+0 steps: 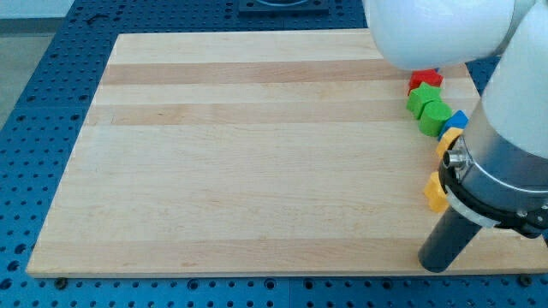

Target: Point at the blue triangle

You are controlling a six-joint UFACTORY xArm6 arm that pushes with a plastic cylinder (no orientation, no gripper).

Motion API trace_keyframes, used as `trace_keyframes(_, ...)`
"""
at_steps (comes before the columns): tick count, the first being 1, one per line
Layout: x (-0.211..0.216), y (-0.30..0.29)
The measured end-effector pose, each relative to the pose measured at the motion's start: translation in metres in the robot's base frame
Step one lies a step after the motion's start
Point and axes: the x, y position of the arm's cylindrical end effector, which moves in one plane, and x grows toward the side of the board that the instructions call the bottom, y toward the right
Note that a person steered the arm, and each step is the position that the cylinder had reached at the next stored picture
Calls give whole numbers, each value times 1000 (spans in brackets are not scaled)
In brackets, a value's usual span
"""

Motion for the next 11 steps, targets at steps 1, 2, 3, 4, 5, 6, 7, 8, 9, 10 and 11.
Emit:
trace_keyframes(1,0,14)
trace_keyframes(2,0,51)
trace_keyframes(3,-9,114)
trace_keyframes(4,-35,163)
trace_keyframes(5,-81,182)
trace_keyframes(6,-106,182)
trace_keyframes(7,-139,174)
trace_keyframes(8,-161,166)
trace_keyframes(9,-178,164)
trace_keyframes(10,-178,138)
trace_keyframes(11,-178,117)
